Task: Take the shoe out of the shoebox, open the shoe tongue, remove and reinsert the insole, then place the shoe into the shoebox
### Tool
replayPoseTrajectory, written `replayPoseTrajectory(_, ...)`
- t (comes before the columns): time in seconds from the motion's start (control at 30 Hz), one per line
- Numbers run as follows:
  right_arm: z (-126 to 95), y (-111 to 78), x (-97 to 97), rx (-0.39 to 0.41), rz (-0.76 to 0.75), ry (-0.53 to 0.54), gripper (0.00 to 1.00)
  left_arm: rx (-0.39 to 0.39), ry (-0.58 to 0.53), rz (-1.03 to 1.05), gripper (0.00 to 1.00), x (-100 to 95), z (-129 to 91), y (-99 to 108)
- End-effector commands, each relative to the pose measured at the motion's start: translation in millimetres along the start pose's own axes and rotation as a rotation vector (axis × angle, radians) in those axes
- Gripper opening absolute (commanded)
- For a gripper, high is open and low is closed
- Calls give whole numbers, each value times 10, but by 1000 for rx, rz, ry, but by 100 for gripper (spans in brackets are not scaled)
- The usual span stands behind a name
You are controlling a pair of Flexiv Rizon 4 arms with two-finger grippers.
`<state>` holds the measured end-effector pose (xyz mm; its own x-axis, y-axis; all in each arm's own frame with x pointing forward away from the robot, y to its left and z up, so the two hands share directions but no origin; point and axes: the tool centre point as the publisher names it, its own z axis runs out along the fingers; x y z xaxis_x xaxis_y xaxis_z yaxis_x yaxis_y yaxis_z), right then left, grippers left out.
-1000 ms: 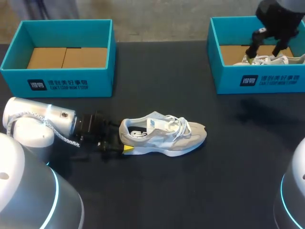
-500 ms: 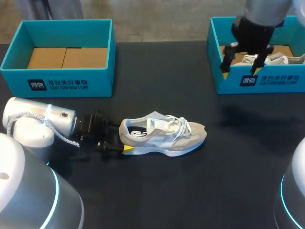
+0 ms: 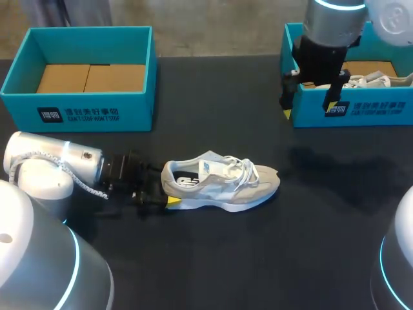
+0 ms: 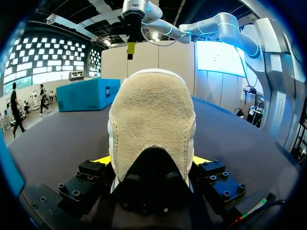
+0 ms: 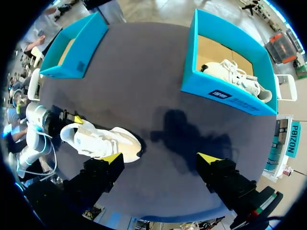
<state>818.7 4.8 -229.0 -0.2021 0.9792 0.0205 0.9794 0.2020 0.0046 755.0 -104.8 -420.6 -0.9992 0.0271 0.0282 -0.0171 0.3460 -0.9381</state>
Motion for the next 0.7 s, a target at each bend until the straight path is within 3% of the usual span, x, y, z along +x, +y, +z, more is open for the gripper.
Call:
replayPoseTrajectory(0.03,6,10,5,2,1,-1,100,0,-2,1,0,25,28,19)
replayPoseTrajectory(0.33,6,10,5,2,1,-1,100,0,-2,1,0,25,28,19)
replayPoseTrajectory(0.47,10,37,175,-32,15,-33,100,0,-2,1,0,25,28,19)
replayPoseTrajectory(0.7,71,44,636,-50,48,-49,100,0,-2,1,0,25,28,19)
